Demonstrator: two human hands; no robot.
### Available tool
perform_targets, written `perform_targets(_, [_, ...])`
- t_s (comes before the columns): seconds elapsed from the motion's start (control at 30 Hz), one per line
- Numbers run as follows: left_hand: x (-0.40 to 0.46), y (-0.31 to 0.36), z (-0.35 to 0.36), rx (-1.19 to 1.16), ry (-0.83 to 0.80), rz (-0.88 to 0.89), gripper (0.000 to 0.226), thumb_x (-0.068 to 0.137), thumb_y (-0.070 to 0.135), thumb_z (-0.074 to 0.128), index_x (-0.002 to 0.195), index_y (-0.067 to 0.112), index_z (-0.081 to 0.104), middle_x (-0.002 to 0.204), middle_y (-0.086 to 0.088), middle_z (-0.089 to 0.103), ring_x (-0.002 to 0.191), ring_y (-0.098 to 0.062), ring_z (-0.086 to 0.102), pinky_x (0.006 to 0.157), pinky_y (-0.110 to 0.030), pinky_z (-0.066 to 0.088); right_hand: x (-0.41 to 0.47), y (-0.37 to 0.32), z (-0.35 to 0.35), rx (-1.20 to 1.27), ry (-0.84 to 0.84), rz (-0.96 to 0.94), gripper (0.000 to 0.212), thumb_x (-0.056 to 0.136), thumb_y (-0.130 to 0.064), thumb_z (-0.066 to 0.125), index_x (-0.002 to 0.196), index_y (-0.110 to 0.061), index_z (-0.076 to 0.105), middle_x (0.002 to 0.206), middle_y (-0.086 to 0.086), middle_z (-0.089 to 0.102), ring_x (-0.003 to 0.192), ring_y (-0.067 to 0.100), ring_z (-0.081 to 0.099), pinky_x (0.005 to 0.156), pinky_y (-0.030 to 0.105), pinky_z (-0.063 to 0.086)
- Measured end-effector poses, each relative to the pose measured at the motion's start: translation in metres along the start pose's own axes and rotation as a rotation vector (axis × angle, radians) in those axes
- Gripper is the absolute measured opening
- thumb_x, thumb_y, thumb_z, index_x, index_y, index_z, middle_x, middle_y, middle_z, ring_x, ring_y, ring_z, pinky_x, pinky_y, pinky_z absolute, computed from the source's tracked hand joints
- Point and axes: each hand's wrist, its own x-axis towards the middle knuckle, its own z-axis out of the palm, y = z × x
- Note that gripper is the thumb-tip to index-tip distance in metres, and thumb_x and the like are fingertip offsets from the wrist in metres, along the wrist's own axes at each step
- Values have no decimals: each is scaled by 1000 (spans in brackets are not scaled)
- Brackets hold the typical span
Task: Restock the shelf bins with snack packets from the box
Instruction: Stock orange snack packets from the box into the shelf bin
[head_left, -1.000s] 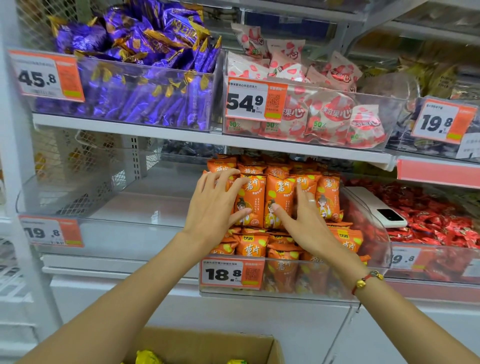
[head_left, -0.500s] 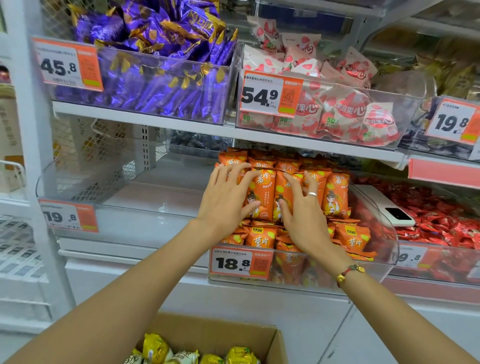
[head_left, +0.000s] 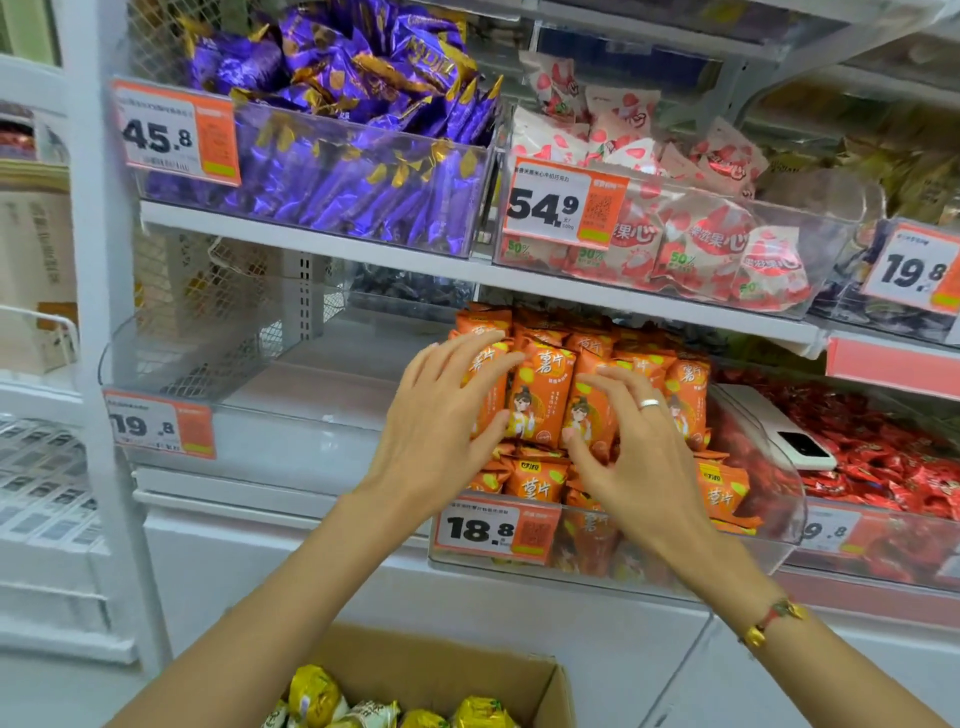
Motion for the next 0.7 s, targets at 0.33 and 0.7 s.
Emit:
perform_targets(0.33, [-212, -43, -50, 85, 18, -557, 30, 87, 24, 52, 114, 19, 64, 122, 3, 60, 112, -20, 52, 96, -28, 33, -94, -51, 76, 165, -717, -188, 25, 89, -33, 56, 113, -36, 58, 85, -17, 63, 81, 3, 60, 65, 26, 42])
perform_targets(0.7, [-371, -46, -53, 219, -373, -1214, 43, 100, 31, 45, 141, 19, 46, 136, -3, 53, 121, -28, 50, 93, -42, 43, -216, -115, 202, 404, -1355, 93, 35, 92, -42, 59, 121, -23, 58, 94, -12, 58, 96, 15, 60, 80, 30, 47])
